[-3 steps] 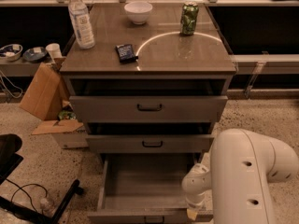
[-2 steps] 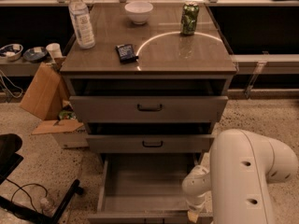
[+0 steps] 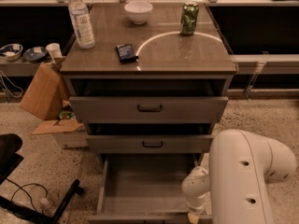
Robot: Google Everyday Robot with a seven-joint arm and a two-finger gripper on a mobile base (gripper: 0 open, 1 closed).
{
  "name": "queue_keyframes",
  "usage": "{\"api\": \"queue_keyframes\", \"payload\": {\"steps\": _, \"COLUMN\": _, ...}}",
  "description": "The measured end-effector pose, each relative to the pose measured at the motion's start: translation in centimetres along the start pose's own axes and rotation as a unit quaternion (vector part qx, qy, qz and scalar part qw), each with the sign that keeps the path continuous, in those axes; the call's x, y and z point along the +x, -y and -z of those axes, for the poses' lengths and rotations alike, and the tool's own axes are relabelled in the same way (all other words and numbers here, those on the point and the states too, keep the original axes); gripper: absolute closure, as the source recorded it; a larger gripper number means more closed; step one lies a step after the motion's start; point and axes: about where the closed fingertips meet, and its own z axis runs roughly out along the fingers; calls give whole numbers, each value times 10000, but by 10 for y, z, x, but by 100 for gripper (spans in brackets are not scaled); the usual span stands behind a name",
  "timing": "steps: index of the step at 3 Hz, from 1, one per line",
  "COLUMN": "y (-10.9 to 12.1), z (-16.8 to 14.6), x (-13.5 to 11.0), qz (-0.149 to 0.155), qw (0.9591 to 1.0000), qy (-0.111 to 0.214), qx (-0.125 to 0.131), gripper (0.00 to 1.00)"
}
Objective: Open bottom drawer
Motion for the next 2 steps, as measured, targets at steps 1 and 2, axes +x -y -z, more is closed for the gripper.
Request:
{"api": "queue_keyframes", "payload": {"steps": 1, "y": -12, "z": -9, "x": 17, "qz": -43, "qw": 9997, "qy": -182, "qx": -170, "gripper": 100}}
{"api": "queue_keyframes", "payload": {"steps": 2, "y": -13, "z": -8, "x": 12, "qz": -46, "qw": 9996, "qy": -196, "qx": -183, "gripper": 100}}
